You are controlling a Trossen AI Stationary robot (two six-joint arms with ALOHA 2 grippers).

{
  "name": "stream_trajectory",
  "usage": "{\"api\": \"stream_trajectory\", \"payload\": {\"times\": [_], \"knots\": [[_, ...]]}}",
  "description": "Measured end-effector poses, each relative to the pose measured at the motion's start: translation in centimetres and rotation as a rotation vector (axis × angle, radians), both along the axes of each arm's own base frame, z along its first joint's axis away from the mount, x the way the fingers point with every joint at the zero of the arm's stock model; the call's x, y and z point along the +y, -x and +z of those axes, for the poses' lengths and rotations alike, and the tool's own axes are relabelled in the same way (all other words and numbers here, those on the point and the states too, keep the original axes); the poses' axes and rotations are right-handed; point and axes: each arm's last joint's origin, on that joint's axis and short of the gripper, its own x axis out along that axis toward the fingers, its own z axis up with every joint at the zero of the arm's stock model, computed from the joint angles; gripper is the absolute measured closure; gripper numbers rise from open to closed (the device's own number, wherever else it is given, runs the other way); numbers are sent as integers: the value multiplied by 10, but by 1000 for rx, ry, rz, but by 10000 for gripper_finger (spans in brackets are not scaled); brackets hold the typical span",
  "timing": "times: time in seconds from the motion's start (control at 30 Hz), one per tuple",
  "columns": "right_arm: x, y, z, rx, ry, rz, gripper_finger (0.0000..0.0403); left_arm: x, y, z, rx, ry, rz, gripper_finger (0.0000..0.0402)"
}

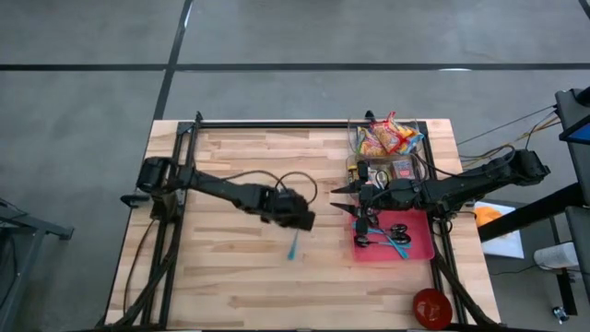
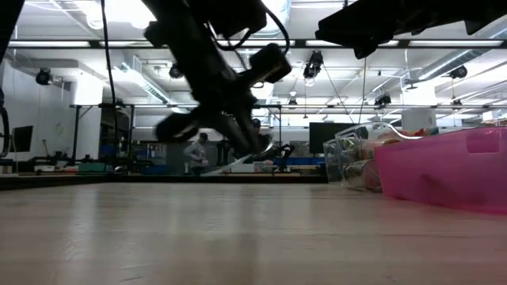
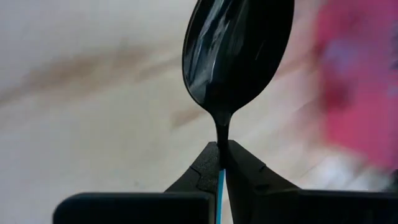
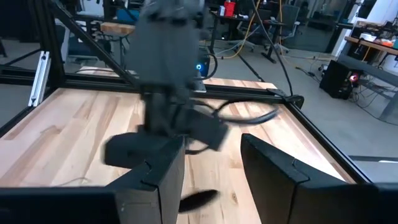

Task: Pick & Place Food Item
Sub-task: Put the blue spoon into the red bin

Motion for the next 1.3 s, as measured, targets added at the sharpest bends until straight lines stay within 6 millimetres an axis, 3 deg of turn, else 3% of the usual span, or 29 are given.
{"api": "stream_trajectory", "payload": {"times": [0.13, 0.43, 0.9, 1.3], "knots": [[0, 0, 0, 0, 0, 0, 247, 11, -13, 6, -146, -8, 40, 388], [0, 0, 0, 0, 0, 0, 247, 18, -34, 3, -333, 22, 110, 388], [0, 0, -2, 18, 4, 0, 247, 14, -49, -44, -270, 104, 187, 388], [0, 0, -2, 18, 3, 0, 247, 14, -48, -56, -213, 111, 179, 388]]}}
